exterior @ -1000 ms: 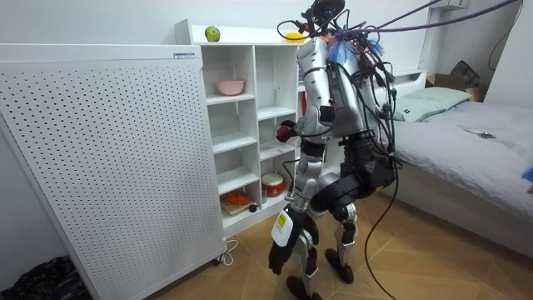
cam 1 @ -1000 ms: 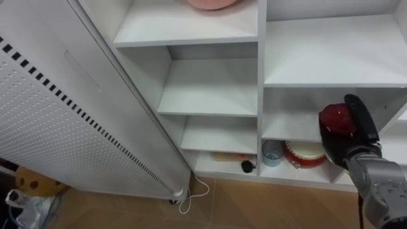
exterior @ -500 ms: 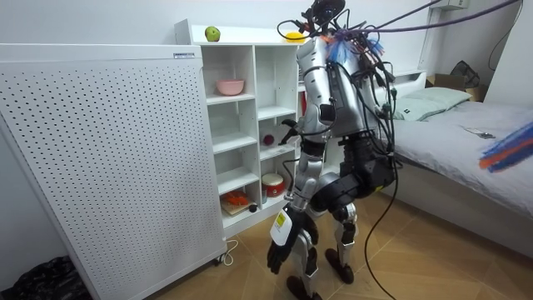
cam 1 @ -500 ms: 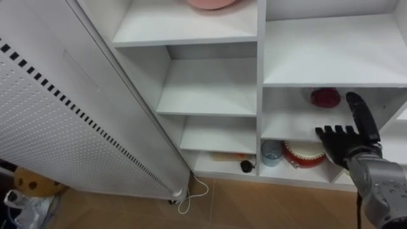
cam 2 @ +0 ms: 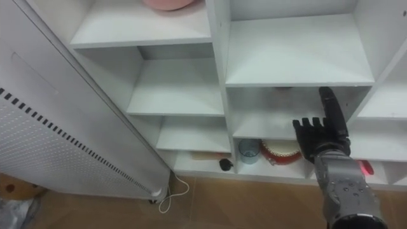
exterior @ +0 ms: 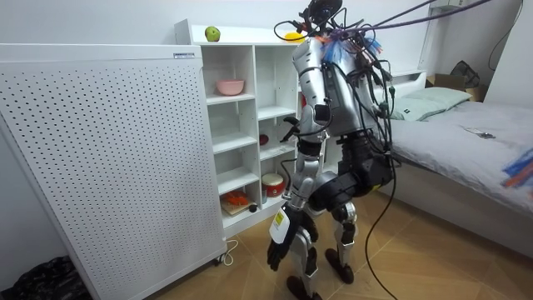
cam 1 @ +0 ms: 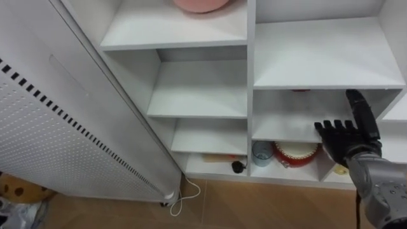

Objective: Arrange fruit in the closet

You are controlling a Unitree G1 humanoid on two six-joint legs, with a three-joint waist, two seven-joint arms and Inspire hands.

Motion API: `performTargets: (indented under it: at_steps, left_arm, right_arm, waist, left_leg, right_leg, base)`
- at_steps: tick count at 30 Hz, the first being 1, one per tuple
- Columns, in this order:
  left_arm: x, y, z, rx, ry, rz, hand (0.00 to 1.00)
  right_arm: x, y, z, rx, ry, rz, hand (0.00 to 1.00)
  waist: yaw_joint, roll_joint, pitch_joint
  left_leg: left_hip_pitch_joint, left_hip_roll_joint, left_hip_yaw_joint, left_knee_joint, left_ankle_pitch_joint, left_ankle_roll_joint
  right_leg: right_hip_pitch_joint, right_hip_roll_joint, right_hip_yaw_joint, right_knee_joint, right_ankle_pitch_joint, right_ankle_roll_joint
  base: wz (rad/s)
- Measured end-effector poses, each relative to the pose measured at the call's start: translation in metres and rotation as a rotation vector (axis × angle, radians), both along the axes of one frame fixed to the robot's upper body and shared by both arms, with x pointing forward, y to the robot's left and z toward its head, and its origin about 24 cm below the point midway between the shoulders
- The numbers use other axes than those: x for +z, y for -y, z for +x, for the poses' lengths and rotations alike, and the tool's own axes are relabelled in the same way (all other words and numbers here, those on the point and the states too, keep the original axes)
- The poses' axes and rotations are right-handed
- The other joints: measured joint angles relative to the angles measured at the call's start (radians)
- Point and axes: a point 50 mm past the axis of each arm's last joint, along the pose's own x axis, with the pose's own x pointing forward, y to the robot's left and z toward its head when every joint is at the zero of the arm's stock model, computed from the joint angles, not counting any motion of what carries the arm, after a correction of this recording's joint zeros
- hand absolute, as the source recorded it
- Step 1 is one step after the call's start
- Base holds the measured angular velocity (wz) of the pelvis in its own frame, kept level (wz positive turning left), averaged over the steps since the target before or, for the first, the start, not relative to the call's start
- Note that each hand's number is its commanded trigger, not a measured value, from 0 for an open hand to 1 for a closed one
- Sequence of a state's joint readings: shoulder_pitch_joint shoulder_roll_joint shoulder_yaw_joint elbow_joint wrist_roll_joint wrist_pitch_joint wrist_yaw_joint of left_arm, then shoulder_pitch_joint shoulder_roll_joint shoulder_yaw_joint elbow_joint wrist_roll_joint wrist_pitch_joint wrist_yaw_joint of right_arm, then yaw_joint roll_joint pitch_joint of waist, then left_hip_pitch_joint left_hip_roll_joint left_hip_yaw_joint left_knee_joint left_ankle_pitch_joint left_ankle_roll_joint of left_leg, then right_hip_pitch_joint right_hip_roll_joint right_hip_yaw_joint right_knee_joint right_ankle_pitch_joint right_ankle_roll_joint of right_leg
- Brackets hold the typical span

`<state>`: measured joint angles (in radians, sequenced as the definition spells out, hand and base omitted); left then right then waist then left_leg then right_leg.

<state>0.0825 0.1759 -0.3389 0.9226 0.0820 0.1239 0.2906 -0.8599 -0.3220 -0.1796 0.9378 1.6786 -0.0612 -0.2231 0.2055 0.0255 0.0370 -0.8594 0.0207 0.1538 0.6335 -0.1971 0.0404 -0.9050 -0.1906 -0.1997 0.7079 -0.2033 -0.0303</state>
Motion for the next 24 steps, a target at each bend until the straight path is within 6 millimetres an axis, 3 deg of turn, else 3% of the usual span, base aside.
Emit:
performTargets:
  at_steps: [5,9,12,15,20,24]
  left_arm:
    - [-0.001,-0.001,-0.003,0.004,-0.015,-0.006,0.0]
    - [-0.005,-0.003,-0.011,-0.001,-0.064,-0.019,0.0]
    - [-0.008,-0.006,-0.019,0.001,-0.112,-0.026,0.0]
    - [-0.01,-0.008,-0.022,-0.003,-0.146,-0.043,0.0]
    - [-0.012,-0.017,-0.025,0.044,-0.186,-0.065,0.0]
    - [-0.013,-0.023,-0.032,0.097,-0.211,-0.057,0.0]
  right_arm:
    - [-0.025,0.004,-0.008,0.006,-0.052,-0.004,0.0]
    - [-0.064,0.007,-0.025,0.022,-0.147,-0.027,0.0]
    - [-0.105,0.014,-0.048,0.019,-0.259,-0.039,0.0]
    - [-0.138,0.019,-0.073,0.035,-0.362,-0.069,0.0]
    - [-0.179,0.025,-0.116,0.059,-0.493,-0.113,0.0]
    - [-0.218,0.006,-0.155,0.16,-0.627,-0.13,0.0]
  waist:
    - [-0.005,0.001,0.0014]
    - [0.0,0.0,0.0045]
    - [0.02,0.004,0.0084]
    - [0.016,0.011,0.0115]
    - [0.013,0.021,0.0173]
    - [-0.017,0.018,0.0173]
  left_leg:
    - [0.057,0.002,0.0,-0.023,-0.002,-0.001]
    - [0.134,0.005,-0.002,-0.062,-0.002,-0.004]
    - [0.202,0.009,-0.002,-0.102,-0.002,-0.008]
    - [0.255,0.005,-0.022,-0.138,0.001,-0.012]
    - [0.368,-0.002,-0.038,-0.208,0.003,-0.013]
    - [0.466,-0.008,-0.041,-0.263,0.005,-0.016]
  right_leg:
    - [0.06,0.005,-0.006,-0.025,0.0,0.003]
    - [0.14,0.023,-0.006,-0.071,0.004,0.011]
    - [0.213,0.039,-0.006,-0.125,0.01,0.019]
    - [0.283,0.04,-0.032,-0.169,0.013,0.023]
    - [0.406,0.042,-0.065,-0.235,0.011,0.035]
    - [0.505,0.046,-0.079,-0.29,0.007,0.044]
  base:
    - [-0.01]
    - [-0.06]
    - [-0.07]
    - [0.16]
    - [0.11]
    - [0.06]
